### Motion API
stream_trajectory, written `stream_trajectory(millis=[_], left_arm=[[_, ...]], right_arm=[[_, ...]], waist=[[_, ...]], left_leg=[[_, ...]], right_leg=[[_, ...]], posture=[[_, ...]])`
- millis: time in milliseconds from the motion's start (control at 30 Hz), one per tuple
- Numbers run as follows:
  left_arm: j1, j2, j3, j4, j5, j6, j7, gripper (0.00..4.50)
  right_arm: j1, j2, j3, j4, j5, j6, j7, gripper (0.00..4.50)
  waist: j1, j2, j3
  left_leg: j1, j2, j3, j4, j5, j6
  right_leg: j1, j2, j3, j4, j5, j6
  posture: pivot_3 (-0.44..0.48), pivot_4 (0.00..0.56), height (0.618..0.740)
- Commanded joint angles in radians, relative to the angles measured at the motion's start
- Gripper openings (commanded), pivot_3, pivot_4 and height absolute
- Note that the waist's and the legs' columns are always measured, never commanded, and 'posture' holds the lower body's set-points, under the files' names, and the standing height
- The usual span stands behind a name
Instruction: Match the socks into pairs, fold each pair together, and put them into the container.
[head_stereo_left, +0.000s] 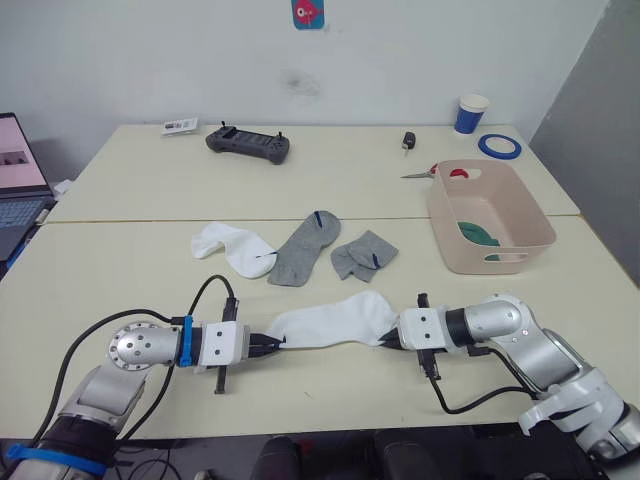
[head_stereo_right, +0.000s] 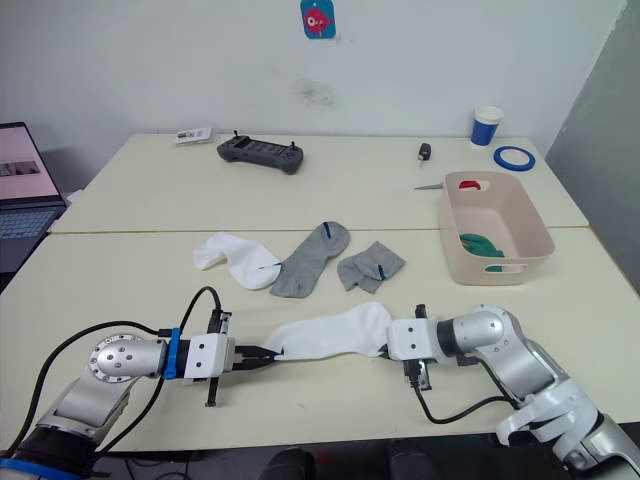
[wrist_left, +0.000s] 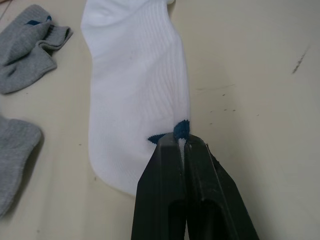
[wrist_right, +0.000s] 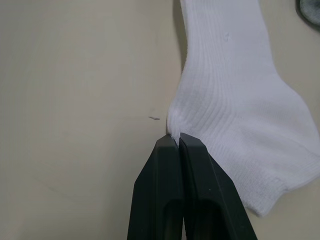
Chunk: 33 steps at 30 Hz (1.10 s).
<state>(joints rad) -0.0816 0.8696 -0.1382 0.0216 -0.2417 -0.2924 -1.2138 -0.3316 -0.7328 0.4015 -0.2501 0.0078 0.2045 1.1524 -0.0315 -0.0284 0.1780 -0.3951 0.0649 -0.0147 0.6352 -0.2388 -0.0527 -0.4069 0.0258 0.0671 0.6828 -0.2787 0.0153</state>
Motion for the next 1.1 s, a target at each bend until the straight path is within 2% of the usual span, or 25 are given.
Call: stream_trajectory(millis=[33, 133, 233, 400, 533, 700, 900, 1100], left_arm=[[0.091, 0.127, 0.077, -0.251, -0.202, 0.293, -0.057, 0.0], [0.201, 0.26, 0.165, -0.444, -0.418, 0.577, -0.069, 0.0], [0.281, 0.342, 0.246, -0.529, -0.569, 0.764, -0.089, 0.0], [0.312, 0.339, 0.249, -0.465, -0.591, 0.902, -0.084, 0.0], [0.227, 0.268, 0.171, -0.371, -0.541, 0.962, -0.039, 0.0], [0.041, 0.153, 0.041, -0.222, -0.484, 1.114, 0.033, 0.0], [-0.141, 0.061, -0.007, -0.064, -0.377, 1.119, 0.068, 0.0], [-0.195, 0.03, -0.051, -0.001, -0.277, 1.104, 0.088, 0.0]], right_arm=[[0.062, -0.061, -0.105, -0.234, 0.188, 0.211, 0.047, 0.02], [0.12, -0.131, -0.213, -0.427, 0.438, 0.489, 0.052, 0.02], [0.137, -0.178, -0.3, -0.533, 0.649, 0.68, 0.026, 0.02], [0.107, -0.157, -0.342, -0.54, 0.865, 0.888, -0.088, 0.02], [0.071, -0.08, -0.291, -0.437, 0.857, 0.995, -0.237, 0.02], [-0.022, 0.017, -0.219, -0.255, 0.761, 1.014, -0.361, 0.02], [-0.111, 0.024, -0.135, -0.126, 0.613, 0.899, -0.373, 0.02], [-0.134, 0.014, -0.091, -0.072, 0.545, 0.829, -0.326, 0.02]], waist=[[-0.001, 0.0, 0.0], [-0.001, 0.001, 0.001], [-0.001, 0.001, 0.001], [-0.001, 0.001, 0.002], [-0.001, 0.001, 0.001], [-0.001, 0.0, 0.001], [0.0, 0.0, 0.001], [-0.001, 0.0, 0.001]], left_leg=[[-0.001, 0.0, -0.001, 0.0, 0.0, 0.0], [-0.001, 0.001, -0.002, -0.001, 0.0, 0.0], [0.002, 0.001, -0.002, -0.001, 0.0, 0.0], [0.005, 0.0, -0.001, -0.001, 0.0, 0.0], [0.004, 0.0, 0.0, -0.001, 0.0, 0.0], [0.0, -0.001, -0.001, 0.0, 0.0, 0.0], [-0.004, 0.0, -0.003, 0.0, 0.0, 0.0], [-0.003, 0.0, -0.004, 0.0, 0.0, 0.0]], right_leg=[[-0.001, 0.0, 0.0, 0.0, 0.0, 0.0], [-0.001, 0.0, -0.002, 0.0, -0.001, -0.001], [0.002, -0.001, -0.003, -0.001, -0.002, -0.001], [0.002, -0.001, -0.001, 0.0, -0.003, -0.007], [0.001, -0.001, 0.0, -0.001, -0.003, -0.007], [-0.001, 0.0, 0.0, -0.001, 0.0, -0.001], [-0.004, 0.001, -0.002, -0.001, 0.0, 0.0], [-0.003, 0.002, -0.001, -0.001, 0.0, -0.001]], posture=[[0.0, 0.15, 0.74], [0.0, 0.15, 0.74], [0.0, 0.15, 0.74], [0.0, 0.15, 0.74], [0.0, 0.15, 0.74], [0.0, 0.15, 0.74], [0.0, 0.15, 0.74], [0.0, 0.15, 0.74]])
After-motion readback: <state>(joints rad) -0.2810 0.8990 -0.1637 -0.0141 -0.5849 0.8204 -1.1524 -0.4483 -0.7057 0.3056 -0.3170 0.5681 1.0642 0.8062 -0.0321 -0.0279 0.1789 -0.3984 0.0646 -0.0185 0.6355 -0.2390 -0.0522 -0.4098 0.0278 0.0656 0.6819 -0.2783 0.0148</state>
